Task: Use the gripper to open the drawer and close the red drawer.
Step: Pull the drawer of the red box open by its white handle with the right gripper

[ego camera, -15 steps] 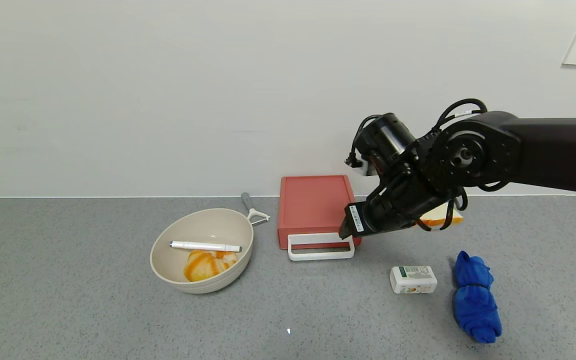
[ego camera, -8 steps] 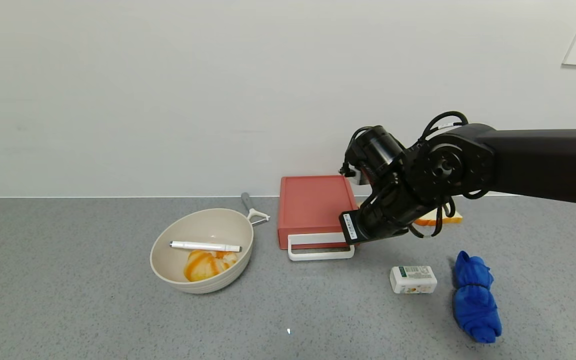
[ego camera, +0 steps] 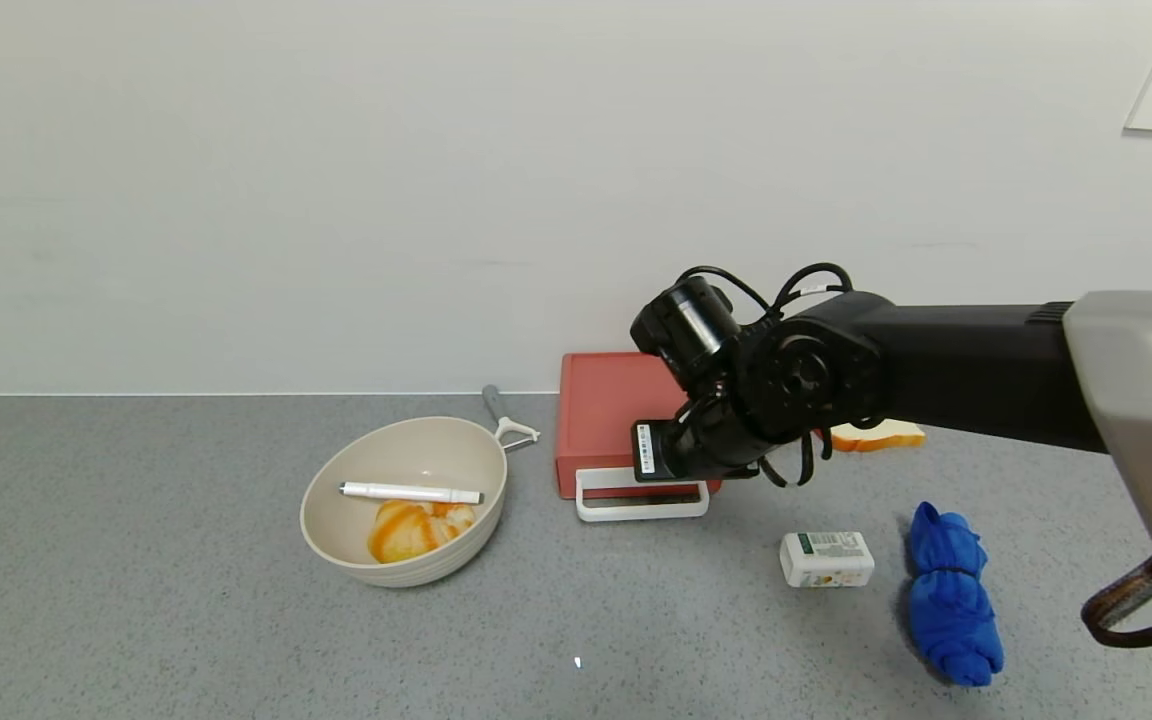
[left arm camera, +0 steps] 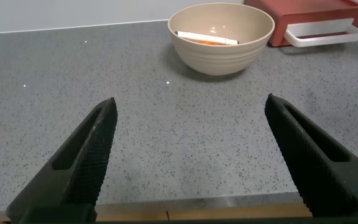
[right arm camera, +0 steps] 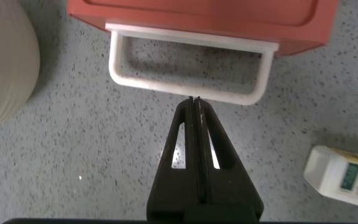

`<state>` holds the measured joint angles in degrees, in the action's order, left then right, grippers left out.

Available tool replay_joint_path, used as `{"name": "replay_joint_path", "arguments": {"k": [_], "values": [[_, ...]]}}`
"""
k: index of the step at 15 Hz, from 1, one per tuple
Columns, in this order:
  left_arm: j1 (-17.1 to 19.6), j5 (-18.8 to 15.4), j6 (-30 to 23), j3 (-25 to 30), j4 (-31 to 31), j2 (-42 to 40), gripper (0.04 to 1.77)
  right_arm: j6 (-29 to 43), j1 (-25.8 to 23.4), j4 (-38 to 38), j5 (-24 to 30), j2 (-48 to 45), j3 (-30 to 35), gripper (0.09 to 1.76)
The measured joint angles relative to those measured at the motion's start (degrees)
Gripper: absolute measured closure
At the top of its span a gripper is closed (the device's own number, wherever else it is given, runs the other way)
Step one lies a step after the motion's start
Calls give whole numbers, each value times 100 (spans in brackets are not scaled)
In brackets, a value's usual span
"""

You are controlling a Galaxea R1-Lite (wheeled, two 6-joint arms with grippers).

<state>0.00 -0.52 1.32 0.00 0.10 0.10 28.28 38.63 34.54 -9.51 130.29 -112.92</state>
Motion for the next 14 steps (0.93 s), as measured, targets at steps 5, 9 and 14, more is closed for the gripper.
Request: {"name": "replay_joint_path", "arguments": {"k": [5,9,14], "values": [[0,0,0,0,0,0,9,44,137,-673,-335,472,-11,173],[0,-2,0,0,0,0,9,32,224,-984,-341,702,-11,173],[0,0,0,0,0,0,9,-4,232,-1064,-350,822,-15,173]]}}
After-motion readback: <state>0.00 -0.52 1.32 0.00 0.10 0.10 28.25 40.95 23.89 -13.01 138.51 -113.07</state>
